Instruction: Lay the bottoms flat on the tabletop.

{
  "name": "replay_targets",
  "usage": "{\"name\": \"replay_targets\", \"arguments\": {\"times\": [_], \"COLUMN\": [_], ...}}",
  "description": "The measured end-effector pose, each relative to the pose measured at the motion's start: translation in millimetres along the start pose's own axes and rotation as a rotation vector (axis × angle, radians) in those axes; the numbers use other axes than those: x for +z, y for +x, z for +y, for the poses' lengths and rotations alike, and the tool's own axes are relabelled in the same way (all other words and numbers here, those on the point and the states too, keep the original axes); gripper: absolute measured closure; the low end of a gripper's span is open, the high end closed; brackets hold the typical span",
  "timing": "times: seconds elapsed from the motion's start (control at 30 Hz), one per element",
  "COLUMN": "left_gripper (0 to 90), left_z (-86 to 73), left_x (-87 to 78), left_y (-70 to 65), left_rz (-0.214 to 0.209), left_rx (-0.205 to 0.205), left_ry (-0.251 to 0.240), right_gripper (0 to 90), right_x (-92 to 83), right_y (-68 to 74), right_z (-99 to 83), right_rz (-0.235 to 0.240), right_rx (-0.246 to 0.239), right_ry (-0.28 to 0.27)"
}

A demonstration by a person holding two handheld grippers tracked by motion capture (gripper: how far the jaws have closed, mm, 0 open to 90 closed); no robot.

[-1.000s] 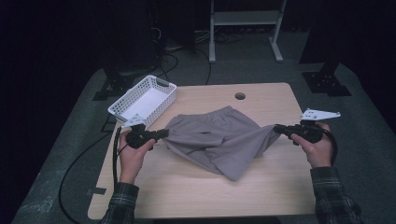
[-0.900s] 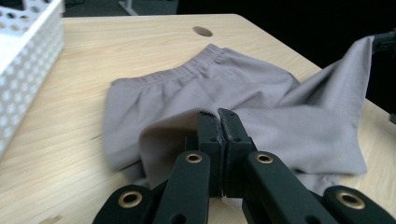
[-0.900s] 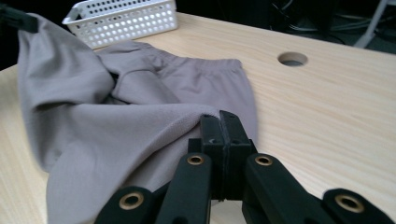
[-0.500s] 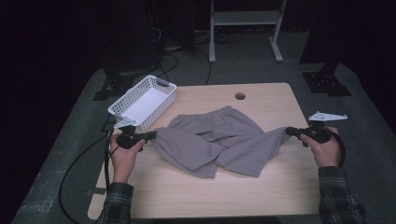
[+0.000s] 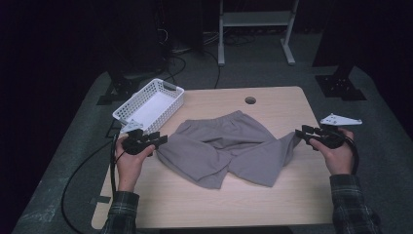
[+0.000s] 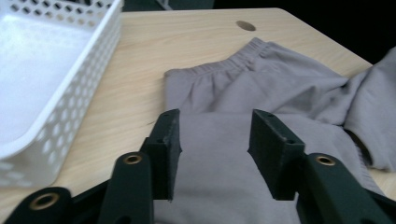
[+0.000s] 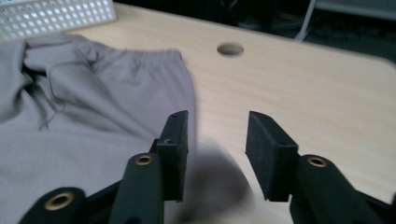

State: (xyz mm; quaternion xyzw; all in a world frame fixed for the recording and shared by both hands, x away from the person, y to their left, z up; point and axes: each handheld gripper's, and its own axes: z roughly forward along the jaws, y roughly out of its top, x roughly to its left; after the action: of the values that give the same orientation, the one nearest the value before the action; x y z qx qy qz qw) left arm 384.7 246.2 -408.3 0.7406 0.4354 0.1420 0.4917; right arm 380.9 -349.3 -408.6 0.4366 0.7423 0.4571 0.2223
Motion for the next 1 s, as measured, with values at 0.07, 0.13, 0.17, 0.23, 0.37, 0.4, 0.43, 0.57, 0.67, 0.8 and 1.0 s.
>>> {"name": "replay_targets", "arguments": {"times": [0.07,0.13,0.17,0.23,0.37,0.4,0.43,0.57,0.67,0.8,1.0], "left_gripper": [53.3,54.6,54.2,52.6,51.1,51.1,51.1,49.4,46.6,44.7,41.3], "left_z": [1.6,2.5,2.9,2.8,1.5,0.9,0.1,-4.8,-11.1,-23.3,-43.2], "left_x": [3.0,5.4,7.9,12.3,21.4,23.6,26.1,34.7,41.0,50.9,59.3], "left_y": [-5.0,-8.7,-12.4,-17.7,-28.2,-31.6,-34.9,-49.9,-60.9,-69.8,-77.8], "left_rz": [-0.019,-0.035,-0.040,-0.051,-0.091,-0.097,-0.108,-0.130,-0.150,-0.157,-0.153], "left_rx": [0.017,0.032,0.047,0.066,0.085,0.090,0.098,0.131,0.158,0.182,0.229], "left_ry": [0.005,0.019,0.027,0.040,0.053,0.063,0.071,0.108,0.126,0.183,0.265], "right_gripper": [55.4,53.1,52.3,50.7,49.0,48.3,48.1,48.3,48.3,48.9,49.3], "right_x": [-1.4,-4.6,-5.8,-9.0,-12.2,-12.2,-11.5,-2.5,5.5,15.0,25.6], "right_y": [6.3,13.0,15.2,21.5,31.8,33.5,35.8,48.4,61.7,84.0,115.0], "right_z": [5.0,10.8,12.6,17.6,23.8,24.7,25.3,19.6,11.3,-1.8,-22.2], "right_rz": [-0.003,-0.006,-0.004,0.002,0.020,0.029,0.041,0.091,0.137,0.213,0.317], "right_rx": [-0.027,-0.050,-0.057,-0.076,-0.106,-0.107,-0.108,-0.137,-0.161,-0.208,-0.278], "right_ry": [-0.023,-0.048,-0.056,-0.070,-0.083,-0.081,-0.077,-0.033,0.010,0.073,0.155]}}
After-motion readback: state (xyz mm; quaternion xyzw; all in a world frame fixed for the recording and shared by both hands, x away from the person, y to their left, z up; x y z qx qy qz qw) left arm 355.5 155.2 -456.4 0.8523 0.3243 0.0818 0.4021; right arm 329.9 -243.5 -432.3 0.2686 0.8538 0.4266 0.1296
